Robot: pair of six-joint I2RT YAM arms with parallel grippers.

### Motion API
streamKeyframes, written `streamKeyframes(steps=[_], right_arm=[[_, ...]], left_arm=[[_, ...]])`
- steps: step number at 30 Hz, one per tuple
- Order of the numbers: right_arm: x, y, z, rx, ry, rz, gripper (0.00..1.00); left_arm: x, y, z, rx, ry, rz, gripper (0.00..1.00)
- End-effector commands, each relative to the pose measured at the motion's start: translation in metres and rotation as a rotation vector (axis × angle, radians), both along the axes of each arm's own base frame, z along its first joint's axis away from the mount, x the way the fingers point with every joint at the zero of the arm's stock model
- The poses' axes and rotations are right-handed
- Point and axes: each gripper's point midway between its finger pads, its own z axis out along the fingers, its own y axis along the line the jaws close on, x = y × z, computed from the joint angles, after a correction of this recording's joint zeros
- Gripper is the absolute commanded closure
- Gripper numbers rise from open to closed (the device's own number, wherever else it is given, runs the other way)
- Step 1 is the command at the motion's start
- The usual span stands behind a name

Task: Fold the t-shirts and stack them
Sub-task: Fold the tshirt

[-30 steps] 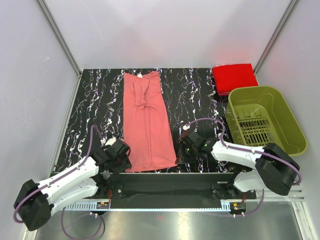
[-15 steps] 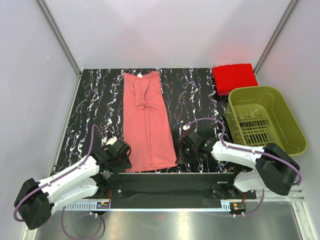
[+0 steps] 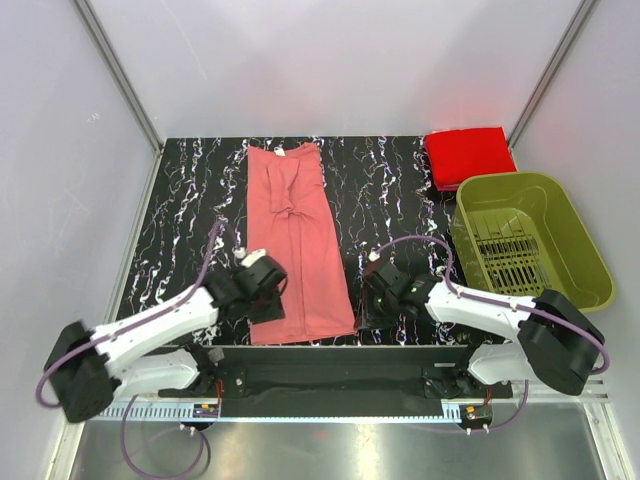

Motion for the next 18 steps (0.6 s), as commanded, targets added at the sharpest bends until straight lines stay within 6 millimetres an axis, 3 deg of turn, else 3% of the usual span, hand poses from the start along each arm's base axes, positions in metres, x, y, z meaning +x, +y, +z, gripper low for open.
streamKeyframes(steps=[1,6,8,11,18], right_arm=[[0.01,0.002,0.022,0.006,-0.073,0.0,0.67],[0.012,-0.005,0.035,0.002,-0.118,-0.002,0.69],[0.013,-0.008,0.039,0.0,-0.133,-0.005,0.69],[0.013,-0.011,0.045,0.005,-0.149,-0.006,0.7],[0.012,-0.016,0.049,0.01,-0.169,-0.013,0.69]], left_arm=[[0.013,-0.033,0.003,-0.017,-0.022,-0.071,0.65],[0.02,-0.072,-0.004,0.017,0.004,-0.169,0.62],[0.027,-0.097,0.004,-0.033,-0.02,-0.214,0.61],[0.024,-0.115,-0.005,-0.062,0.001,-0.26,0.6],[0.021,-0.1,-0.02,0.02,0.044,-0.214,0.52]])
